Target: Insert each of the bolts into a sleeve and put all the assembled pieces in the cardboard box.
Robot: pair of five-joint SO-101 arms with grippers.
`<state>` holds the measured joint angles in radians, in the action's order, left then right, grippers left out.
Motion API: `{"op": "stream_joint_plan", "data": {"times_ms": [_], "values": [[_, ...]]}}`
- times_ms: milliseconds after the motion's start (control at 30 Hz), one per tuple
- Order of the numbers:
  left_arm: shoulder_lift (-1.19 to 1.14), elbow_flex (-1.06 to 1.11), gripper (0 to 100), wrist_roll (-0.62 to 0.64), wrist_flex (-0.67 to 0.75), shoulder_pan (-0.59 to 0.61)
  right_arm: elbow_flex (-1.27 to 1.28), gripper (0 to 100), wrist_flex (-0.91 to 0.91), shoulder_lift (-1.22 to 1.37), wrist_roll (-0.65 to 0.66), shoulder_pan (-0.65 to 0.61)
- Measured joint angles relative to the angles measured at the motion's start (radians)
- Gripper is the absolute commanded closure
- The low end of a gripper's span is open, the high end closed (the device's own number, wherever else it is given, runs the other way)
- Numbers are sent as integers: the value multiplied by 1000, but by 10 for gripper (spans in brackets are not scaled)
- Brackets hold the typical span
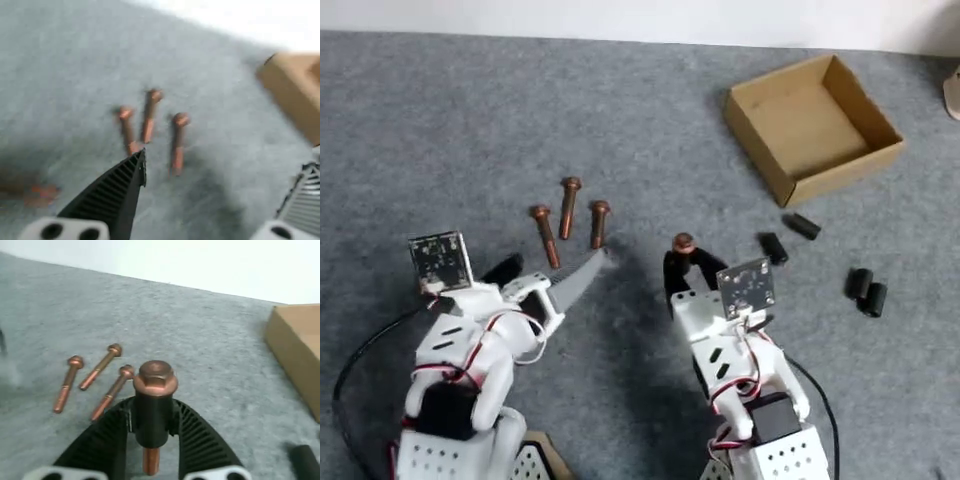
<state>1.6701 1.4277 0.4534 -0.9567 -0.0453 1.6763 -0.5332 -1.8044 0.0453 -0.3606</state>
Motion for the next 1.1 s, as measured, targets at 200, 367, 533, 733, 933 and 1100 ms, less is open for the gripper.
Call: {"op": "stream_joint_plan", "data": {"times_ms": [200, 367, 533, 733, 933, 1100], "values": [[3, 81, 585, 3, -2, 100, 0, 994, -11, 0, 0, 109], [5, 143, 750, 3, -2, 103, -2, 994, -112, 0, 5, 155], [3, 155, 902, 5, -2, 110, -26, 994, -147, 6, 91, 166], [5, 230, 941, 6, -2, 112, -71, 994, -144, 180, 123, 209], [5, 247, 941, 8, -3, 112, -276, 994, -64, 457, 137, 258], [5, 250, 941, 8, -3, 112, -459, 994, -6, 746, 230, 270]]}}
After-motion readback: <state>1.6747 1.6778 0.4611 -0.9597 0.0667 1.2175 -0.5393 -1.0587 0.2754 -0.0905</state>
